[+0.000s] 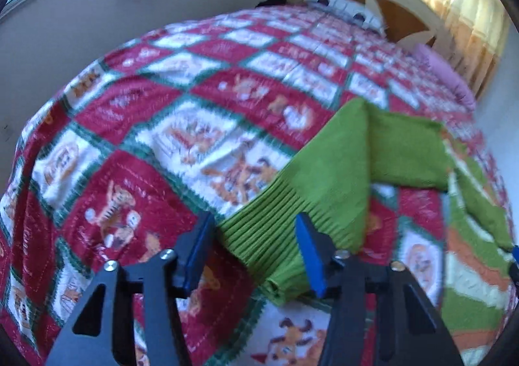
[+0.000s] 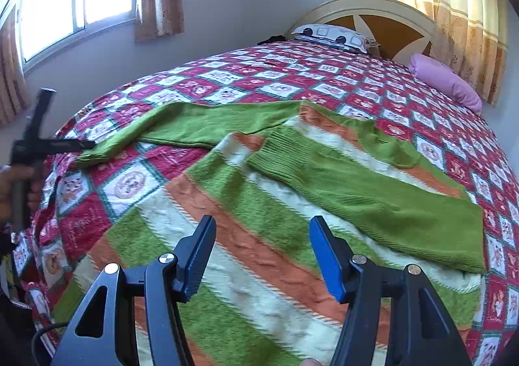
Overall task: Fold small clothes
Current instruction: 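Lift the sleeve with the left gripper, fold it across the body, release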
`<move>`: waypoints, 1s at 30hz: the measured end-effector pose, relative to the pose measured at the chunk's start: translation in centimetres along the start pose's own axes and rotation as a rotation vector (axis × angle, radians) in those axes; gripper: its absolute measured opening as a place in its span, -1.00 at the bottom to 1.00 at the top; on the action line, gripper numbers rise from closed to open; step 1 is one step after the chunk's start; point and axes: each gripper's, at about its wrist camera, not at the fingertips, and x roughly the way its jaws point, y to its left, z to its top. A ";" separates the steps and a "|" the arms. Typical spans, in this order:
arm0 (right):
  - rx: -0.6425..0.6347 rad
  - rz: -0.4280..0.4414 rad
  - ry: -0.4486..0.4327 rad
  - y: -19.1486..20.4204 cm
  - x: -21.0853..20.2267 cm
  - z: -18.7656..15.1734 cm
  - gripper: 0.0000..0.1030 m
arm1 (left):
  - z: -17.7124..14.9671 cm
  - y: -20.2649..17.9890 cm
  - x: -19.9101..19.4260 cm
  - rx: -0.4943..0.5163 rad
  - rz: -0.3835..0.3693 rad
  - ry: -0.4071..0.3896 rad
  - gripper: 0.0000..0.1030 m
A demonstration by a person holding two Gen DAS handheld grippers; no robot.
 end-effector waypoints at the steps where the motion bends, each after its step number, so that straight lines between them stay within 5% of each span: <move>1: 0.001 0.002 -0.004 0.1 -0.2 -0.1 0.18 | -0.1 0.1 0.1 0.010 0.014 -0.018 -0.04; 2: 0.002 0.003 -0.007 0.1 -0.4 -0.1 0.18 | -0.2 0.2 -0.1 0.025 0.027 -0.030 -0.28; 3: 0.003 0.002 -0.009 0.2 -0.4 0.0 0.18 | -0.2 0.3 -0.2 0.036 0.018 -0.033 -0.90; 8: 0.025 -0.004 -0.032 -0.4 -1.3 -0.3 0.18 | 0.8 -0.3 -4.1 0.095 -0.024 -0.124 -0.87; 18: 0.106 -0.035 -0.062 -3.0 -3.6 -1.8 0.18 | 9.2 -5.9 -13.5 0.117 -0.237 -0.300 -0.87; 30: 0.154 -0.087 -0.100 -6.4 -8.2 -3.7 0.18 | 11.5 -19.1 -18.2 0.237 -0.485 -0.301 -0.87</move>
